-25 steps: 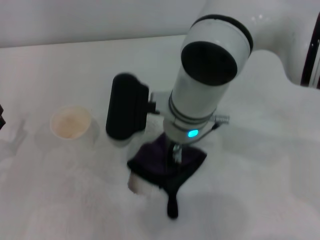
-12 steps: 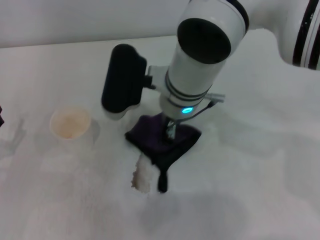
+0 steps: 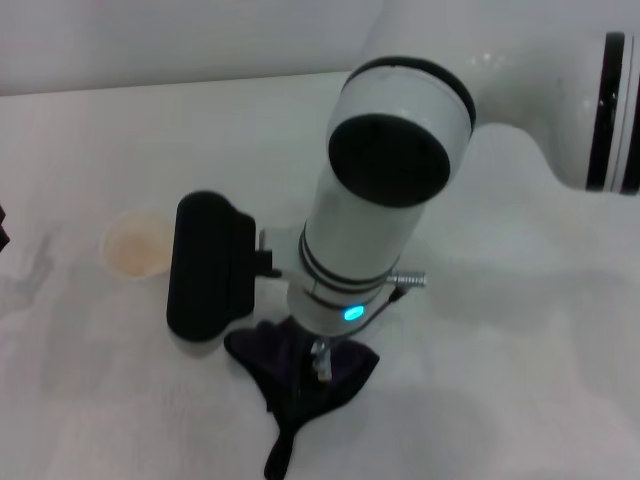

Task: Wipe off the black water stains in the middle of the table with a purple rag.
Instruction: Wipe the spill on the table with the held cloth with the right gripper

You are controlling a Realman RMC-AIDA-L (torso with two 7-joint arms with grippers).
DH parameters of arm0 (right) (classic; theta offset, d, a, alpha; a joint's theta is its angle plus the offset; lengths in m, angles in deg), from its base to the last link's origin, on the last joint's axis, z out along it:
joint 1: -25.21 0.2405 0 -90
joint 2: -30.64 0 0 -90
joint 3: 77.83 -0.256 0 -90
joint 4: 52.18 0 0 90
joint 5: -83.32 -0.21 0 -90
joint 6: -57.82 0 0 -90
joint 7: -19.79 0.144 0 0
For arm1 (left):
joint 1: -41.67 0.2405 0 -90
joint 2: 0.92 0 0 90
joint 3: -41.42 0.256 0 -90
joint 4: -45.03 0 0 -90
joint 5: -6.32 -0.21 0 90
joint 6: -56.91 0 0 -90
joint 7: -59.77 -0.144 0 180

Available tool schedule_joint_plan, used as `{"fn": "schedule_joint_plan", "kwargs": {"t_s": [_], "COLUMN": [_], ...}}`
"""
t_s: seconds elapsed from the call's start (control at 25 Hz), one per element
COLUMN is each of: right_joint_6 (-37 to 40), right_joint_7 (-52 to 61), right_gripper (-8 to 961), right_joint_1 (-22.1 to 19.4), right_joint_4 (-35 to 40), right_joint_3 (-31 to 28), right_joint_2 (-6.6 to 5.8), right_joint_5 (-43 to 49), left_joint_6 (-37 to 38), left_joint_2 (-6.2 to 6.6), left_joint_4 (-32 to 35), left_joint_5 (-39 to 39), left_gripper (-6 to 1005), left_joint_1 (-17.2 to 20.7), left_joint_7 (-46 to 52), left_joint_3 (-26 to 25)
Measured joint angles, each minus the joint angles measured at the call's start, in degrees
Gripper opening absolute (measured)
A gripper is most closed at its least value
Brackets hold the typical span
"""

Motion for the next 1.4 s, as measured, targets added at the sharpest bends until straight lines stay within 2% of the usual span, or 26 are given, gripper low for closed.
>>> {"fn": "schedule_joint_plan", "kwargs": {"t_s": [0.28, 0.48, 0.64, 0.88, 1.04, 1.16, 1.28, 1.4], "right_joint_6": [-1.16, 0.40, 3.74, 7.00, 7.58, 7.50, 6.59, 4.78], "right_joint_7": [-2.79, -2.86, -2.07, -1.27, 2.09, 3.63, 2.80, -1.04], "right_gripper": [101, 101, 100, 100, 100, 100, 101, 101], "right_joint_1": [-0.06, -0.05, 0.84, 1.22, 1.28, 1.29, 1.09, 0.68], "right_joint_4": [-1.68, -0.27, 4.62, 11.96, 13.98, 14.37, 13.23, 11.08], "right_joint_3": [1.46, 1.24, -0.59, -6.48, -10.01, -10.95, -10.63, -9.71], "right_joint_2": [0.01, 0.00, 0.01, 0.00, 0.01, 0.00, -0.01, -0.01], "right_joint_5": [-6.20, -5.18, -1.17, 7.94, 16.32, 19.22, 16.80, 9.46], "left_joint_6": [-0.06, -0.06, -0.05, 0.13, 0.39, 0.51, 0.58, 0.64], "left_joint_2": [-0.04, -0.04, -0.04, -0.02, 0.03, 0.08, 0.13, 0.14], "left_joint_4": [-0.23, -0.32, -0.33, -0.33, -0.24, -0.09, 0.05, 0.10], "left_joint_5": [-0.12, -0.71, -0.74, -0.52, -0.43, -0.41, -0.38, -0.35], "left_gripper": [880, 879, 879, 878, 877, 877, 877, 876], "left_joint_1": [-0.04, -0.04, 0.21, 0.44, 0.43, 0.18, -0.06, -0.21], "left_joint_7": [0.00, 0.00, 0.00, 0.00, 0.00, 0.00, 0.00, 0.00], "left_joint_3": [0.06, 0.10, 0.08, 0.09, 0.09, 0.09, 0.06, 0.02]}}
